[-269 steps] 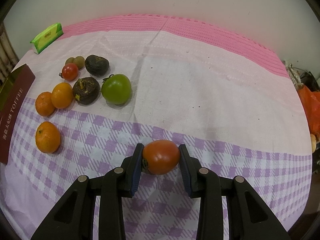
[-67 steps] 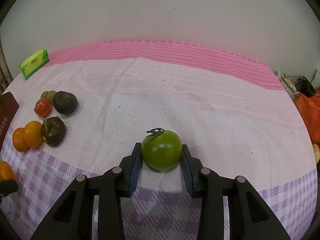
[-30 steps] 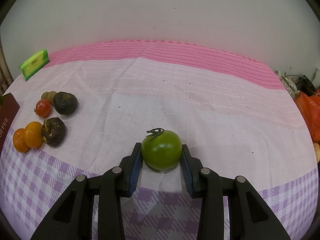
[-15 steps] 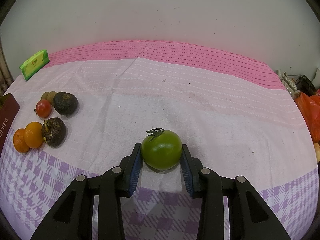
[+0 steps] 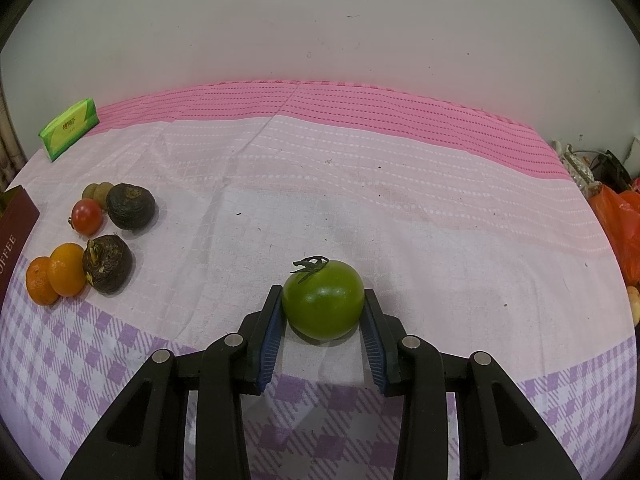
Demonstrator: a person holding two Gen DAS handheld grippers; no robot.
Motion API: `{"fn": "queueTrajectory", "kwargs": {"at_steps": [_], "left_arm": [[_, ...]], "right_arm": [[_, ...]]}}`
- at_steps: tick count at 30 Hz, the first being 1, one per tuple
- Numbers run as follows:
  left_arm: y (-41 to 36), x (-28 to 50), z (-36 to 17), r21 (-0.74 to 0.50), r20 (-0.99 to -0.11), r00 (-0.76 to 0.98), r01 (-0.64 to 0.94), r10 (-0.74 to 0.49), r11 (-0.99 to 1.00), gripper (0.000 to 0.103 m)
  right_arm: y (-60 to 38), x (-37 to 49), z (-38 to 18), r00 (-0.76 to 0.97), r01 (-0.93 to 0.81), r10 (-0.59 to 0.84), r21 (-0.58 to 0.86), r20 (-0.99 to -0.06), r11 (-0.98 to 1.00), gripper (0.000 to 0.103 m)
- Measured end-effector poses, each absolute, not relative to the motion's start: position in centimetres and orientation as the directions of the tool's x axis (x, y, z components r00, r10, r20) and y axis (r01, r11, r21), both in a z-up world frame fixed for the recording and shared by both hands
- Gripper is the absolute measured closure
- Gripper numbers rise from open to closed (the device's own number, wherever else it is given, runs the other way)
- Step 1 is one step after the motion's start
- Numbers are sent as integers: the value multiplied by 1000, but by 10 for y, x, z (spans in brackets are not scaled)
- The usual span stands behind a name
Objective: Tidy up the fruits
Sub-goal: 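Carry the mandarin over the tin tray and lower it with the left tool, then carry the green tomato into the tin tray and open the right tool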
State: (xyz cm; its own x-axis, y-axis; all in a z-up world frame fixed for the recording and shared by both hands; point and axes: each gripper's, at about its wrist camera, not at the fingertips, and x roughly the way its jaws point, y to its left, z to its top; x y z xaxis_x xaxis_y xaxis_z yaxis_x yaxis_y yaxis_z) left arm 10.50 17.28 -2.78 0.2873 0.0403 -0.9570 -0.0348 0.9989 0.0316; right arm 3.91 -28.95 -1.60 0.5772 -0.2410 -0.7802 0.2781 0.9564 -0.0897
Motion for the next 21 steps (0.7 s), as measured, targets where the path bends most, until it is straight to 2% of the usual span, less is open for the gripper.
{"fn": "queueTrajectory", "kwargs": {"at_steps": [9, 14, 17, 21], "left_arm": [[171, 103, -24, 35, -954, 298, -28, 42, 999, 62], [173, 98, -11, 42, -937, 345, -29, 49, 999, 54], [173, 96, -3, 52, -927, 372, -21, 56, 998, 45], [176, 97, 4, 40, -921, 386, -19, 44, 999, 40]], "right_arm": [[-290, 39, -17, 578, 279, -239, -86, -780, 956, 64], [-291, 40, -17, 572, 276, -226, -75, -789, 958, 64], [-292, 42, -17, 560, 276, -223, -74, -798, 958, 64], [-291, 44, -16, 547, 280, -224, -76, -807, 957, 64]]}}
